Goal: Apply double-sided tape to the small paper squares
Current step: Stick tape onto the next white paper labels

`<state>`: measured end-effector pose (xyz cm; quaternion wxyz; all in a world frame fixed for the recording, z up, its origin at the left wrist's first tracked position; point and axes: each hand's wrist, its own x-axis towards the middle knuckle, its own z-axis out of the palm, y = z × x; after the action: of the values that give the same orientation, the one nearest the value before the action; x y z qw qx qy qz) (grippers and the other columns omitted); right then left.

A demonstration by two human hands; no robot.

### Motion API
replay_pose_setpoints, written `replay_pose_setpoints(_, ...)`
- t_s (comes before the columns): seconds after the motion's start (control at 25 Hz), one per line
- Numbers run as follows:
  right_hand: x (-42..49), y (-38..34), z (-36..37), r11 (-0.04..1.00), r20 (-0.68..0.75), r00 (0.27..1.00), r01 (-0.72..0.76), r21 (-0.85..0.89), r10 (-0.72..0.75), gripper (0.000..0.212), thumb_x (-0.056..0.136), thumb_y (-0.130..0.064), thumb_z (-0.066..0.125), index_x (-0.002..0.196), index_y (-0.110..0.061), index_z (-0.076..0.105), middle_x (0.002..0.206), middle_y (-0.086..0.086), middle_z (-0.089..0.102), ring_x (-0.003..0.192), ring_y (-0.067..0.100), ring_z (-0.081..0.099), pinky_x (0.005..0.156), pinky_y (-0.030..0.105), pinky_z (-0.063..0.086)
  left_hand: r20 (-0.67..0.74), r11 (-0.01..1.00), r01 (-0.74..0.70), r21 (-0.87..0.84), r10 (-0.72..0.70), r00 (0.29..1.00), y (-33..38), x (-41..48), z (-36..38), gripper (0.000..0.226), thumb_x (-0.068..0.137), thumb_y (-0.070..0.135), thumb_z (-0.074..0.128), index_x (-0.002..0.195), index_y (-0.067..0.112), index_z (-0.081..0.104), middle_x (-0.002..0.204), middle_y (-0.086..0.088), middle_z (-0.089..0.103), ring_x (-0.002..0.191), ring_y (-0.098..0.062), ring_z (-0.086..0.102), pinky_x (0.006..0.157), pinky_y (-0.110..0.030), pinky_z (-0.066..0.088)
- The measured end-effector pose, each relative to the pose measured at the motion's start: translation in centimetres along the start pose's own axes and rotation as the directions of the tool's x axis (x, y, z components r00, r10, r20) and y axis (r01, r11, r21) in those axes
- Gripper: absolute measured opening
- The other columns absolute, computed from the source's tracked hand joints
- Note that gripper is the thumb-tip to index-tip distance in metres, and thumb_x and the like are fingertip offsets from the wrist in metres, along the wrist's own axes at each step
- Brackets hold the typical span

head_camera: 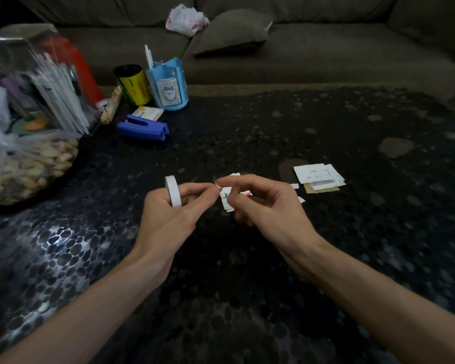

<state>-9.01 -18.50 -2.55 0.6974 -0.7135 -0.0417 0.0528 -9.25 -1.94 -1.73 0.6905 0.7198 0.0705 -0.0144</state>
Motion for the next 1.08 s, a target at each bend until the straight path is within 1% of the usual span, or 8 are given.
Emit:
replay_pose_setpoints(0.28,-0.2,0.0,-0.4,1.000,-0.018,1.000,-0.009,-0.017,0.009,0.028,0.097,-0.002,0.067,0.107,-0.023,0.083,0.081,-0.008,0.066,0.066,0.004,0.057,0.064,0.016,0.046,-0.003,1.000,-0.015,0.012,0.015,1.000,-0.1,0.0,0.5,0.008,0.090,0.020,0.075,0.093,0.016,0.083,0.055,0.006,0.060,0.045,0.000,0.053,0.048,-0.007,0.040)
replay_pose_setpoints(0.4,-0.4,-0.2,-0.9,0.999,-0.056,0.997,-0.052,0.015,0.052,0.023,0.096,-0.006,0.068,0.102,-0.022,0.084,0.070,-0.011,0.066,0.064,0.002,0.055,0.063,0.015,0.045,0.016,0.997,-0.018,0.069,0.017,1.000,-0.2,0.2,0.6,0.006,0.089,0.024,0.077,0.087,0.023,0.083,0.070,-0.026,0.056,0.049,-0.003,0.044,0.047,-0.011,0.039)
replay_pose_setpoints(0.48,-0.4,-0.4,-1.2,0.995,-0.076,0.994,-0.073,0.064,0.078,0.020,0.096,-0.007,0.069,0.099,-0.017,0.085,0.068,0.001,0.063,0.063,0.004,0.053,0.061,0.015,0.044,0.025,0.996,-0.007,0.084,0.005,1.000,-0.2,0.2,0.8,0.006,0.088,0.024,0.078,0.087,0.023,0.083,0.079,-0.034,0.054,0.052,-0.007,0.040,0.046,-0.012,0.037)
replay_pose_setpoints(0.56,-0.5,-0.4,-1.4,0.988,-0.077,0.991,-0.098,0.117,0.108,0.019,0.095,-0.007,0.068,0.097,-0.015,0.085,0.070,0.008,0.060,0.063,0.006,0.052,0.060,0.016,0.042,0.030,0.997,-0.009,0.076,0.007,1.000,-0.5,0.2,0.9,0.006,0.089,0.022,0.078,0.085,0.022,0.083,0.071,-0.024,0.050,0.050,-0.006,0.039,0.046,-0.011,0.036)
replay_pose_setpoints(0.68,-0.4,-0.1,-1.9,0.960,-0.036,0.985,-0.156,0.234,0.169,0.019,0.094,-0.008,0.069,0.102,-0.016,0.084,0.074,0.003,0.065,0.069,0.009,0.054,0.065,0.023,0.040,0.034,0.998,0.005,0.060,-0.007,0.999,-0.8,0.2,0.9,0.007,0.089,0.020,0.077,0.086,0.019,0.083,0.066,-0.010,0.052,0.046,-0.002,0.044,0.045,-0.010,0.038)
replay_pose_setpoints(0.84,-0.3,0.1,-2.4,0.993,-0.047,0.998,-0.033,0.111,0.038,0.026,0.092,-0.007,0.076,0.114,-0.021,0.080,0.094,0.002,0.076,0.084,0.012,0.064,0.072,0.023,0.051,0.061,1.000,0.005,0.020,-0.006,0.998,-0.8,-0.1,1.0,0.007,0.091,0.013,0.075,0.093,0.009,0.081,0.055,0.012,0.061,0.045,0.001,0.054,0.045,-0.006,0.038)
replay_pose_setpoints(0.96,-0.1,0.4,-2.4,0.996,-0.032,0.998,0.060,0.061,-0.059,0.032,0.090,-0.003,0.079,0.118,-0.016,0.077,0.102,0.010,0.079,0.093,0.020,0.072,0.091,0.031,0.060,0.094,1.000,-0.004,0.013,0.003,0.996,-0.7,-0.2,1.1,0.009,0.091,0.013,0.074,0.093,0.007,0.081,0.050,0.010,0.053,0.042,-0.001,0.048,0.045,-0.007,0.037)
replay_pose_setpoints(1.08,-0.1,0.4,-2.6,0.997,-0.028,0.996,0.081,0.005,-0.081,0.031,0.089,-0.002,0.080,0.117,-0.015,0.077,0.095,0.010,0.080,0.093,0.018,0.075,0.091,0.028,0.060,0.122,1.000,-0.005,0.017,0.003,0.993,-0.7,-0.3,1.2,0.010,0.091,0.018,0.076,0.093,0.012,0.083,0.050,0.007,0.048,0.041,-0.001,0.043,0.046,-0.007,0.035)
